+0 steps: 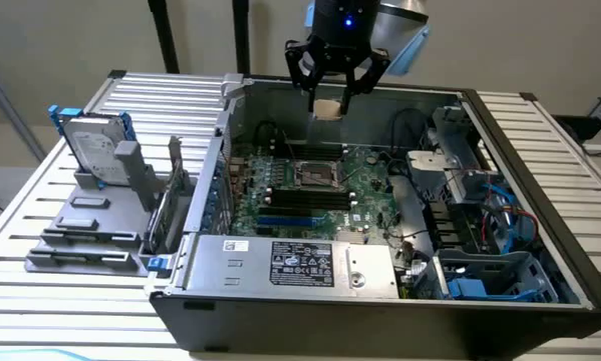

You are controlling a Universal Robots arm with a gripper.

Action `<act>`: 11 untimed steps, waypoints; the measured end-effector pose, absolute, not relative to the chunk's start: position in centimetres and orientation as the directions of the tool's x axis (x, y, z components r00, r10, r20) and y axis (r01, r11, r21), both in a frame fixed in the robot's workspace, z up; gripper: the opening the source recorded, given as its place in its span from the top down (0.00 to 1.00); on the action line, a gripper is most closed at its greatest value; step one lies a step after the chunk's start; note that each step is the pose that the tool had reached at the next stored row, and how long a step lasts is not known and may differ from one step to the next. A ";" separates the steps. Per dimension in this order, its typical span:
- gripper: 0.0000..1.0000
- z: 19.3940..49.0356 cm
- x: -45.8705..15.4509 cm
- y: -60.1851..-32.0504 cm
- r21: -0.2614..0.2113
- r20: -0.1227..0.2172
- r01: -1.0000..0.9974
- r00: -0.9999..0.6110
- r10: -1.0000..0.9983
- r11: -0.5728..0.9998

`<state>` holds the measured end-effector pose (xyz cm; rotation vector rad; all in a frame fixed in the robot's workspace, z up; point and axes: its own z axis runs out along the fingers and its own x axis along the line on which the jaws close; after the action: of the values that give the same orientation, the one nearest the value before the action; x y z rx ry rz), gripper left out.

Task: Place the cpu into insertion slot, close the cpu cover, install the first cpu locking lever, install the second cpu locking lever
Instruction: 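Place the cpu into insertion slot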

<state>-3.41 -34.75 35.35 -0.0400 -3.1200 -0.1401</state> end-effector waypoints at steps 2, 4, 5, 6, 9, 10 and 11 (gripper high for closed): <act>0.45 35.4 -3.4 -34.7 0.089 0.019 0.026 -1.000 0.025 0.996; 0.45 35.4 -3.4 -34.7 0.089 0.019 0.026 -1.000 0.025 0.996; 0.45 35.4 -3.4 -34.7 0.089 0.019 0.026 -1.000 0.025 0.996; 0.45 35.4 -3.4 -34.7 0.089 0.019 0.026 -1.000 0.025 0.996; 0.45 35.4 -3.4 -34.7 0.089 0.019 0.026 -1.000 0.025 0.996; 0.45 35.4 -3.4 -34.7 0.089 0.019 0.026 -1.000 0.025 0.996; 0.45 35.4 -3.4 -34.7 0.089 0.019 0.026 -1.000 0.025 0.996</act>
<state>-3.41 -34.75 35.35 -0.0400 -3.1200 -0.1401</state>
